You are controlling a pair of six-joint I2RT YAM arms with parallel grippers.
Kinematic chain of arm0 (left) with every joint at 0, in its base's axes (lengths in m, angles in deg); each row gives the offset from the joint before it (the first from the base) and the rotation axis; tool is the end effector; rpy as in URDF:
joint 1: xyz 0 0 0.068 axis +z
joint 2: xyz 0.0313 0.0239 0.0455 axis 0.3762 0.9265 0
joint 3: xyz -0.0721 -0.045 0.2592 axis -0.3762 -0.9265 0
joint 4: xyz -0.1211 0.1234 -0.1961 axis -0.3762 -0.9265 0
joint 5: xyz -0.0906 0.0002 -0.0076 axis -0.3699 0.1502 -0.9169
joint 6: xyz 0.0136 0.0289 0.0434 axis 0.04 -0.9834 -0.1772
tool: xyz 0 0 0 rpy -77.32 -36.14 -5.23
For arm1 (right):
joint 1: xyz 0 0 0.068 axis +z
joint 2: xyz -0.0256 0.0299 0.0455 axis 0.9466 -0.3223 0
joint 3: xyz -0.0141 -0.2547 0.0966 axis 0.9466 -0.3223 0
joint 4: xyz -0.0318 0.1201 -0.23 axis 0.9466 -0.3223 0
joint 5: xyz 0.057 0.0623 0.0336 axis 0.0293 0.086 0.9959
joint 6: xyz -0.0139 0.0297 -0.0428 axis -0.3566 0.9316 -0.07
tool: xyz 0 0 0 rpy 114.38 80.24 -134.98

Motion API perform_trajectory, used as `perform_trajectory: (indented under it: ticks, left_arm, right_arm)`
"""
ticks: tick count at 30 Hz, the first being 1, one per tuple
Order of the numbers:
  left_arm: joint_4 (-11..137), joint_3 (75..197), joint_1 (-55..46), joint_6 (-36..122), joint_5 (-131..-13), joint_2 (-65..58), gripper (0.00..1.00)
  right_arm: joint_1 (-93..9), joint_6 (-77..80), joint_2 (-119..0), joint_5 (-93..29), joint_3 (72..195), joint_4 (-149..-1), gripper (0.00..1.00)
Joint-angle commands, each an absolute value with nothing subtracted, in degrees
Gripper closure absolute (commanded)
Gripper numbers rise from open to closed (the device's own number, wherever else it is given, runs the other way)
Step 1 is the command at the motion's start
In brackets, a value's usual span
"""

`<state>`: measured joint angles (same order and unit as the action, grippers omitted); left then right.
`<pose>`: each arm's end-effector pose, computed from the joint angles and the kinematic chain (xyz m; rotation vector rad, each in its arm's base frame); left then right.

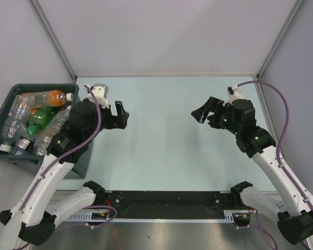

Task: Put the plastic bottles in the bin
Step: Reset both arms

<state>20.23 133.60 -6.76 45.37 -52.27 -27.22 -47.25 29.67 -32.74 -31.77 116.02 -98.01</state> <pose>0.1540 -0.0768 0.4127 0.1328 1.9619 -0.2917 0.1889 0.0893 0.3662 0.1010 2.0015 0.8127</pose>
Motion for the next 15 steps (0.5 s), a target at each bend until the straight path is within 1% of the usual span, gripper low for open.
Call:
perform_trajectory:
  ticks: [1,9,15]
  left_arm:
    - [30.57,129.72,-8.40,49.71,-58.44,-31.99,0.00]
    - [31.19,123.21,-9.72,53.31,-62.24,-31.73,0.00]
    - [29.44,121.81,-10.68,53.67,-59.26,-31.99,0.00]
  right_arm:
    - [-47.82,26.51,-31.00,-38.57,115.81,-103.76,0.00]
    - [-47.99,26.24,-29.16,-41.13,115.02,-105.79,0.00]
    - [-48.08,26.33,-28.36,-41.48,113.70,-105.35,0.00]
